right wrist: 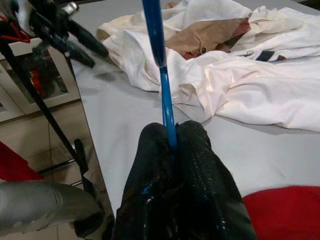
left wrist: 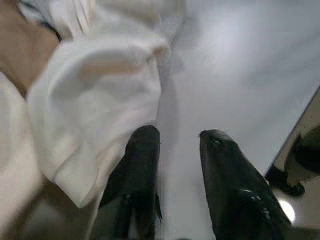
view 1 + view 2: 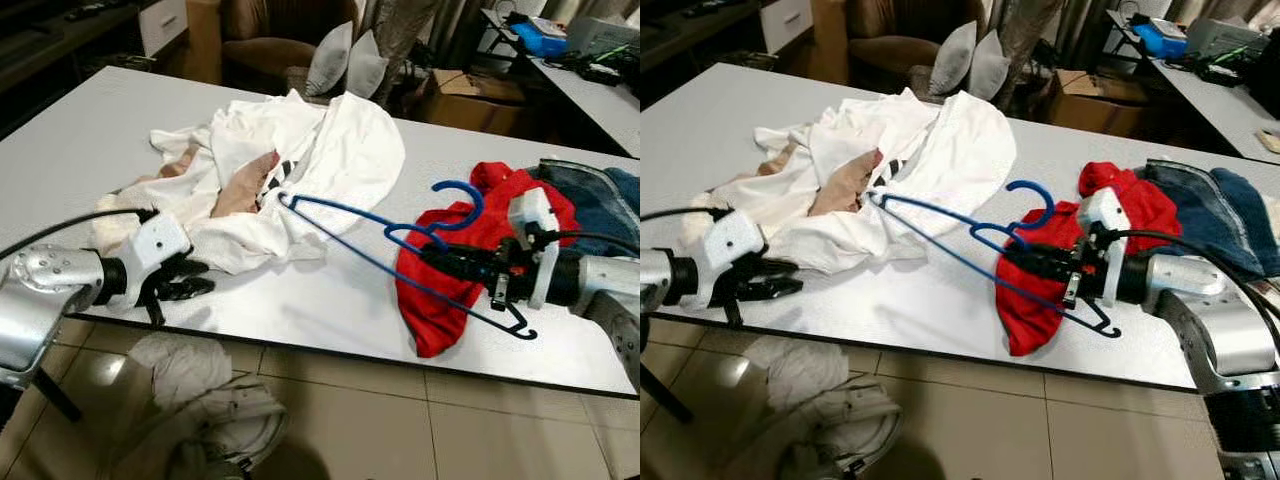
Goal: Hang hanger
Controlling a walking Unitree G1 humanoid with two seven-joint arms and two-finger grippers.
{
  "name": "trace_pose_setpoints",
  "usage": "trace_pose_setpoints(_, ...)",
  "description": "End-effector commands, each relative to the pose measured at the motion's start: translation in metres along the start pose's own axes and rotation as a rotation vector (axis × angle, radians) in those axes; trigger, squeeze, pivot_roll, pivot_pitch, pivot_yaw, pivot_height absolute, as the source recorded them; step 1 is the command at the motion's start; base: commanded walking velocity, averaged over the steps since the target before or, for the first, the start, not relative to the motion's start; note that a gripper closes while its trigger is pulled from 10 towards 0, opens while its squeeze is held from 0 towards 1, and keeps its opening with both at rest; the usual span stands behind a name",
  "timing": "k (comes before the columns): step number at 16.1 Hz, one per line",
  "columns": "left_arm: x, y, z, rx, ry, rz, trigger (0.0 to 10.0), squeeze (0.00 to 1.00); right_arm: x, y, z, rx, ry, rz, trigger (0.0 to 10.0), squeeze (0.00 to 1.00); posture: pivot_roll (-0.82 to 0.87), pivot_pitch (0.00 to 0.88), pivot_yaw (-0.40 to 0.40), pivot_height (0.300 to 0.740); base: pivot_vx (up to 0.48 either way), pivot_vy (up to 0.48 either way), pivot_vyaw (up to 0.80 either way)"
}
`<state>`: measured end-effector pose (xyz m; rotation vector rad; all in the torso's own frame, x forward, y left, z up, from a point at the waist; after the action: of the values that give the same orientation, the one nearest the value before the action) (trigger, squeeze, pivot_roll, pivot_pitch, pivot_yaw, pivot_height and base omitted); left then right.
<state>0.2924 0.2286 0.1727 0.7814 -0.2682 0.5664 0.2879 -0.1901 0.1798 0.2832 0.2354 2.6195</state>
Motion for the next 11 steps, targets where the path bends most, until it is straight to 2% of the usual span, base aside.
trace_pose_setpoints(1, 0.011, 0.008, 0.015, -0.098, -0.011, 0.088, 10.0, 1.0, 0.001, 0.002, 0.001, 0.007, 0.008, -0.016, 10.0, 0.0, -0.05, 0.0, -0.123, 0.74, 0.0, 0.0, 0.0)
trace_pose_setpoints(2, 0.013, 0.009, 0.018, -0.126, -0.011, 0.11, 10.0, 1.0, 0.001, 0.002, 0.0, 0.009, 0.007, -0.017, 10.0, 0.0, -0.05, 0.0, -0.125, 0.74, 0.0, 0.0, 0.0)
trace_pose_setpoints(3, 0.017, 0.009, 0.029, -0.234, 0.007, 0.183, 10.0, 1.0, 0.002, 0.003, -0.003, 0.023, 0.005, -0.016, 10.0, 0.0, -0.04, 0.0, -0.131, 0.74, 0.0, 0.0, 0.0)
trace_pose_setpoints(4, 0.018, 0.008, 0.032, -0.26, 0.015, 0.205, 10.0, 1.0, 0.003, 0.003, -0.004, 0.025, 0.003, -0.016, 10.0, 0.0, -0.04, 0.0, -0.133, 0.74, 0.0, 0.0, 0.0)
trace_pose_setpoints(5, 0.019, 0.006, 0.04, -0.347, 0.038, 0.266, 10.0, 1.0, 0.006, 0.003, -0.009, 0.03, -0.012, -0.009, 10.0, 0.0, -0.03, 0.0, -0.139, 0.74, 0.0, 0.0, 0.0)
trace_pose_setpoints(6, 0.02, 0.006, 0.044, -0.388, 0.058, 0.313, 10.0, 1.0, 0.009, 0.002, -0.013, 0.033, -0.021, -0.007, 10.0, 0.0, -0.03, 0.0, -0.147, 0.74, 0.0, 0.0, 0.0)
trace_pose_setpoints(8, 0.026, 0.005, 0.047, -0.452, 0.139, 0.405, 10.0, 1.0, 0.013, 0.001, -0.019, 0.032, -0.039, -0.005, 10.0, 0.0, -0.04, 0.0, -0.144, 0.74, 0.0, 0.0, 0.0)
trace_pose_setpoints(10, 0.02, -0.001, 0.048, -0.486, 0.189, 0.416, 10.0, 1.0, 0.019, 0.001, -0.027, 0.032, -0.065, -0.004, 10.0, 0.0, -0.04, 0.0, -0.133, 0.74, 0.0, 0.0, 0.0)
trace_pose_setpoints(11, 0.012, -0.008, 0.048, -0.495, 0.212, 0.4, 10.0, 1.0, 0.023, 0.001, -0.033, 0.036, -0.078, -0.003, 10.0, 0.0, -0.05, 0.0, -0.122, 0.74, 0.0, 0.0, 0.0)
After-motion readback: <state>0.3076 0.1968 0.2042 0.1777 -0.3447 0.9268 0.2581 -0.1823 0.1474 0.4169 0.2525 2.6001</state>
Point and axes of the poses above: a point about 5 cm out from each wrist's last joint towards the gripper, its own y axis pointing back from the gripper into the wrist, its own z axis along the axis of the wrist's last joint, x = y × z, the point moved 2 cm from there along -y, pointing out of the wrist towards the gripper, and after that the axes turned 13 degrees about -y, right-handed, at the moved point
